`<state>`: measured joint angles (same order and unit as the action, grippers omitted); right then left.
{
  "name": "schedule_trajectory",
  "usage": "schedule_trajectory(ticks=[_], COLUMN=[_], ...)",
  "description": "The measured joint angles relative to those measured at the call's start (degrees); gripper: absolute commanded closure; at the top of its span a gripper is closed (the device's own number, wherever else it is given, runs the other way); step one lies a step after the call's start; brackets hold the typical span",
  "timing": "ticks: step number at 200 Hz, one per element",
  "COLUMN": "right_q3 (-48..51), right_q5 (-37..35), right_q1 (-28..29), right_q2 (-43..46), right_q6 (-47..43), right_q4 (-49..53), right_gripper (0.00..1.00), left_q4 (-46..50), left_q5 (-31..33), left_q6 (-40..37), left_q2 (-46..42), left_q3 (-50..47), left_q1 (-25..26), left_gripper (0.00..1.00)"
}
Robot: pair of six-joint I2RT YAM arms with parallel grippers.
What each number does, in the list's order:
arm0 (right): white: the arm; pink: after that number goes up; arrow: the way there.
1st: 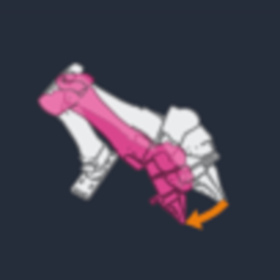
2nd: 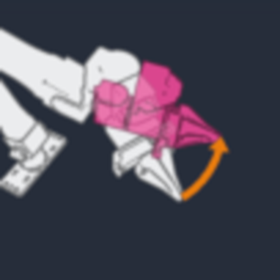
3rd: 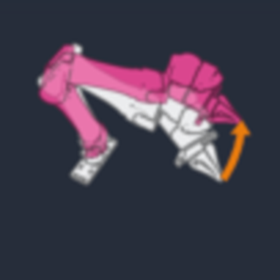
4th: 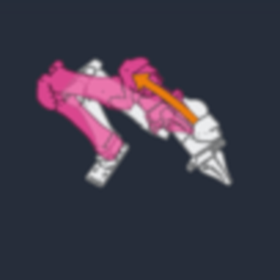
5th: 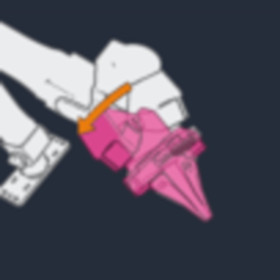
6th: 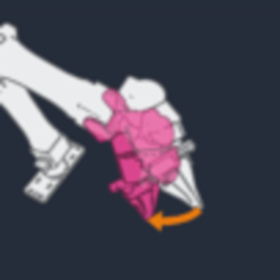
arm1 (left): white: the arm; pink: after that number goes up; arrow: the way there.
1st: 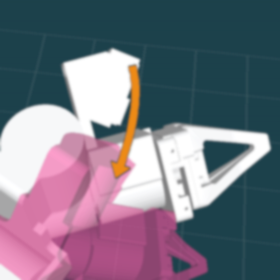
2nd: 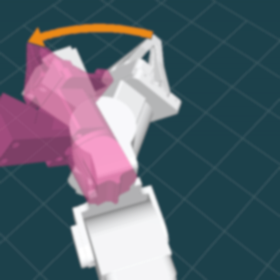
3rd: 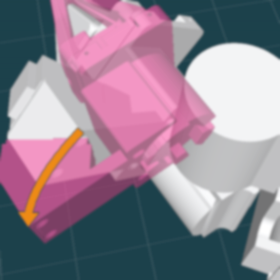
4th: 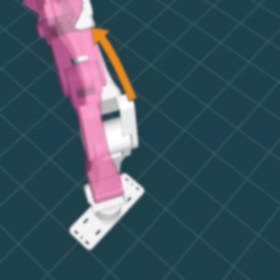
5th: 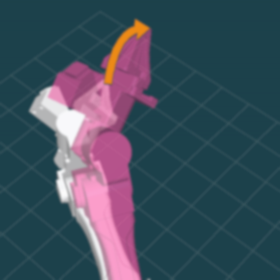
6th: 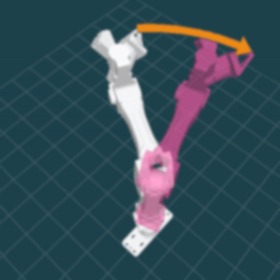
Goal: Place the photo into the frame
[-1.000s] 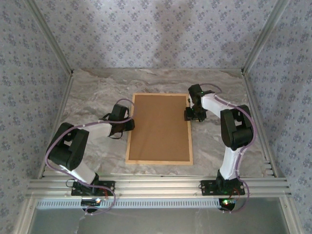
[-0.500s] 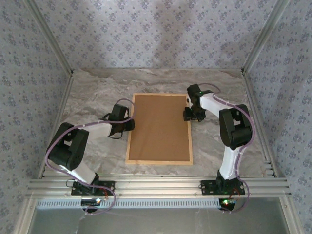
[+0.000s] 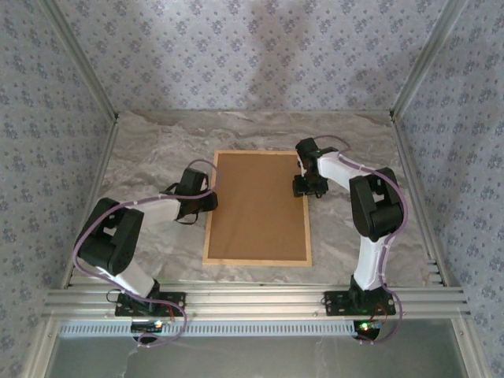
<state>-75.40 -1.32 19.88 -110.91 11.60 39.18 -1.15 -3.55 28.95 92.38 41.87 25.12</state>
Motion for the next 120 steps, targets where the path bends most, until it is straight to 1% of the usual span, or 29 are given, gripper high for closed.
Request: schedule_trajectory(ticks=[66, 120], right_q3=[-0.72, 0.48], right_q5=[-1.01, 3.54], right_q1=[0.24, -0.52], right_q2=[0.35, 4.13], right_q6=[-0.02, -0.02], right_q4=[1.25, 1.29], right_gripper=[0.44, 0.44], left_q4=[0.00, 0.00], left_q5=[0.00, -0.02], left_q6=[0.00, 0.00], left_q2=[0.00, 0.04], left_q3=[0.00, 0.00], left_q1=[0.00, 0.00], left_gripper=[0.75, 0.75])
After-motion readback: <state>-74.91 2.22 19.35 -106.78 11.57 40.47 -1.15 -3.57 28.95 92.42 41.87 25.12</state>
